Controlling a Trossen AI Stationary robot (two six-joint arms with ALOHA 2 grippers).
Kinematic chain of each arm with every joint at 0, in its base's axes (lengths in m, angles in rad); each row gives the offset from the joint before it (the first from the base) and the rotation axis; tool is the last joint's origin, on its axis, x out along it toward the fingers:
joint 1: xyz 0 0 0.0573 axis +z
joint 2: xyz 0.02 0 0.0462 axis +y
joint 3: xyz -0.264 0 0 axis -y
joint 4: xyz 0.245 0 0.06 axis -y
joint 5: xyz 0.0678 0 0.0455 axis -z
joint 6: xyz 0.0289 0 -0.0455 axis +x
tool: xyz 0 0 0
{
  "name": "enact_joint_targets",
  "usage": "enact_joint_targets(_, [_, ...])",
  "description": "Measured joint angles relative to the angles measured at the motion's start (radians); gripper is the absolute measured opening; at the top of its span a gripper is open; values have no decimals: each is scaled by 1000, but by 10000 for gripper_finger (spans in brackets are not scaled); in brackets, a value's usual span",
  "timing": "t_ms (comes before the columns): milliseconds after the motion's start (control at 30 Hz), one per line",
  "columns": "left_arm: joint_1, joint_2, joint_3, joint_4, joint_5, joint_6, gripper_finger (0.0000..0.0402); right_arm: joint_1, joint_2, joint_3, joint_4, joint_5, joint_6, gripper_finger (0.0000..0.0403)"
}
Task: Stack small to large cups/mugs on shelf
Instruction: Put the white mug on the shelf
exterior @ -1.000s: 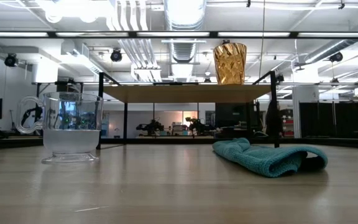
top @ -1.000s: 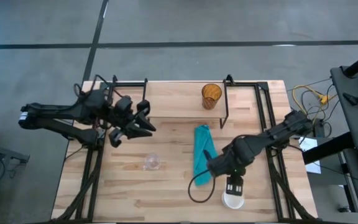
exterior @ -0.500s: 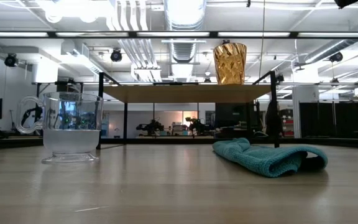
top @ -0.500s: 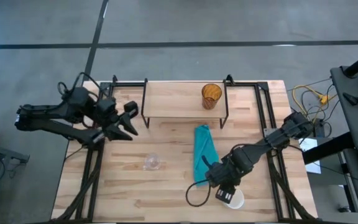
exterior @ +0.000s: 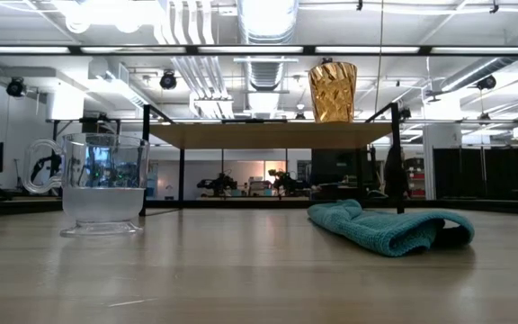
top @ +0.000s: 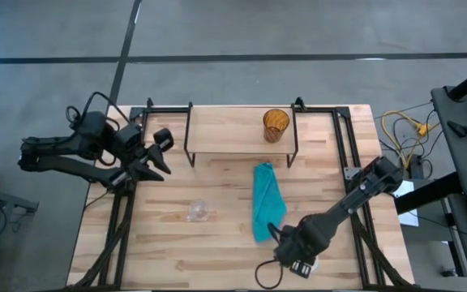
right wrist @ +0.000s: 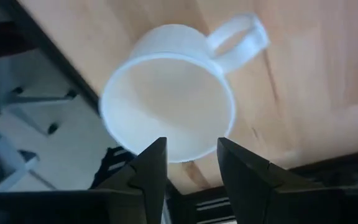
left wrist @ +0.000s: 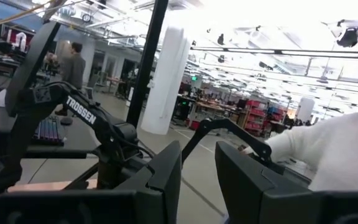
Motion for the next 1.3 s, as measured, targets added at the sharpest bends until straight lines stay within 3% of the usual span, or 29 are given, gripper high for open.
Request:
enact_joint_targets(200, [0, 32, 2, 9, -4, -3, 86, 3, 3, 0, -71, 38, 12, 137])
enact_joint_targets(733, [0, 94, 22, 20, -8, -7, 86, 3, 6, -59, -60, 37, 16, 134])
enact_joint_targets(1300, [0, 61, 21, 45, -7, -7, 86, 1, 7, -131, 96, 29, 61, 130])
